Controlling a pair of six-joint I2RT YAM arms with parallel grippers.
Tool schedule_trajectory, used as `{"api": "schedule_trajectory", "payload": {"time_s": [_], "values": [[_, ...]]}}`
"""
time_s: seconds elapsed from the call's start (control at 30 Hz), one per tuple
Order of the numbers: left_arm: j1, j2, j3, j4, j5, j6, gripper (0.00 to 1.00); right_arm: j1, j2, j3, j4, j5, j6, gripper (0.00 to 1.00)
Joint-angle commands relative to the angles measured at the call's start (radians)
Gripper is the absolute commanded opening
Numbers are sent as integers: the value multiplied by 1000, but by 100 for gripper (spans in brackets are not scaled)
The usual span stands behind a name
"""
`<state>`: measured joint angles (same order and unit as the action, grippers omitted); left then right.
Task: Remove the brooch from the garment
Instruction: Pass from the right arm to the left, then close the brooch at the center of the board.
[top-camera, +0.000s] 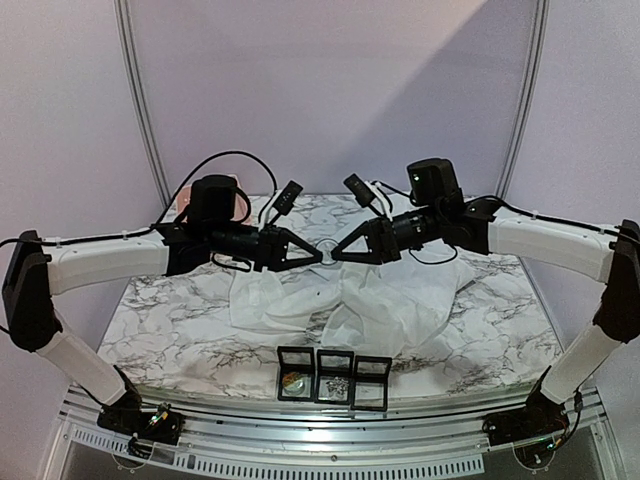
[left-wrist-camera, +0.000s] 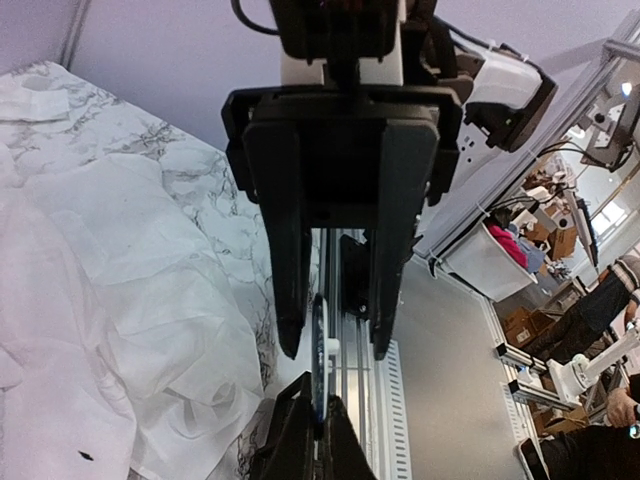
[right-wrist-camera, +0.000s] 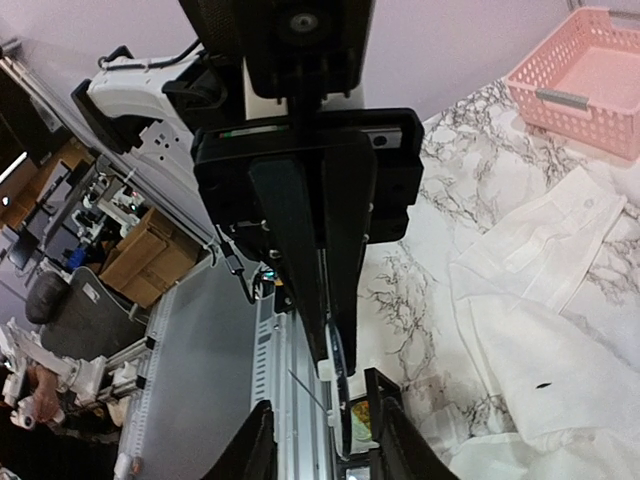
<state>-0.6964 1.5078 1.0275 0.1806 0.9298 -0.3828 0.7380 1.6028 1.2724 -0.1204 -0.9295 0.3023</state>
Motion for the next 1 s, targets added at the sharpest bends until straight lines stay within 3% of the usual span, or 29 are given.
{"api": "schedule_trajectory", "payload": {"time_s": [0.0,0.07,0.33,0.5,0.73,0.97], "values": [[0,5,4,11,-25,-3,0,8,-12,-23,50,50,-7,40],[7,5,0,26,-28,-17,0,9,-34,-59,103,61,8,47],[29,13,-22,136,-15,-121,0,53,-55,-133,228,219,23,55],[32,8,-24,137,-21,-124,0,76,-73,-196,374,278,69,54],[39,10,-24,134,-28,-129,0,99,-79,-194,378,297,56,44],[43,11,-24,126,-37,-121,0,101,-97,-232,467,304,88,43]]}}
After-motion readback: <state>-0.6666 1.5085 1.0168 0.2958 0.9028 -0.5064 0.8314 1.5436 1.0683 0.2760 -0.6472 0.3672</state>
